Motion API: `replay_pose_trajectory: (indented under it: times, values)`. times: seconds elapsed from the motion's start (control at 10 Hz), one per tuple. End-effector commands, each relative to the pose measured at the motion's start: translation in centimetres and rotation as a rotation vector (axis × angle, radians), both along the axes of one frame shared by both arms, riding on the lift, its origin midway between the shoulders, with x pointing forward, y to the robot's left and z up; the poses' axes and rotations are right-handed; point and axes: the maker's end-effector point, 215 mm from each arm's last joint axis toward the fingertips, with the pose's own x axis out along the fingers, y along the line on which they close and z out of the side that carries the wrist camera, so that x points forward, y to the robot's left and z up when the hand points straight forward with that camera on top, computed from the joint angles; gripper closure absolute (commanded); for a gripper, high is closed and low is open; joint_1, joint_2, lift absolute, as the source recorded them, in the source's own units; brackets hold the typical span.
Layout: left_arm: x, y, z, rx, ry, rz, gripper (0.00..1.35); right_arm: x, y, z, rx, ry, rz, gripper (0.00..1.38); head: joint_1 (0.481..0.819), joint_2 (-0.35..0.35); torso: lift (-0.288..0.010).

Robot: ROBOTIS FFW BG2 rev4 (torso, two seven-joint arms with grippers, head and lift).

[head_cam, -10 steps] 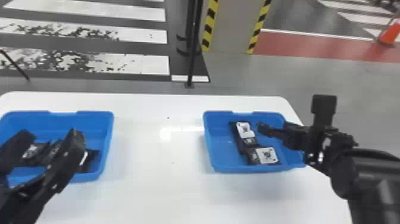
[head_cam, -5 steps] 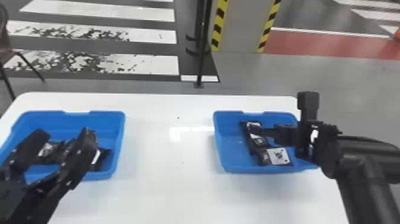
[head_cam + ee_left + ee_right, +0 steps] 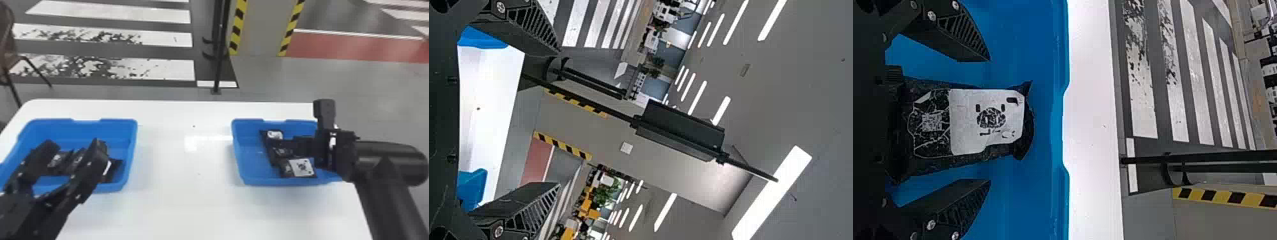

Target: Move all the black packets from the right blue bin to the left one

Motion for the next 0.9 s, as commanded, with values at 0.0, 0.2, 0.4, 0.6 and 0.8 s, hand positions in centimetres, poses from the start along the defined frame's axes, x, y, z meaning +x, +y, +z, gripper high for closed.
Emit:
replay_pose_trajectory:
  times: [0.0, 0.2, 0.4, 0.6, 0.8]
  values:
    - [0.1, 0.0, 0.1, -0.001, -0.003, -0.002, 0.1, 0.2, 0.3, -0.6, 0.008, 0.013, 0.004, 0.16, 0.695, -0.137, -0.14]
    - [0.1, -0.1, 0.3, -0.005, -0.006, -0.004, 0.1, 0.0, 0.7, -1.2, -0.001, 0.032, 0.011, 0.16, 0.695, -0.134, -0.14]
    - [0.1, 0.3, 0.1, 0.009, -0.003, 0.003, 0.1, 0.0, 0.8, -2.1, 0.001, 0.063, 0.015, 0.19, 0.695, -0.128, -0.14]
    - [0.1, 0.3, 0.4, 0.013, -0.014, 0.006, 0.11, 0.2, 1.1, -2.3, 0.001, 0.073, 0.024, 0.47, 0.695, -0.126, -0.14]
    - [0.2, 0.2, 0.7, 0.021, -0.026, 0.006, 0.11, 0.0, 1.3, -2.6, 0.009, 0.082, 0.03, 1.01, 0.695, -0.12, -0.14]
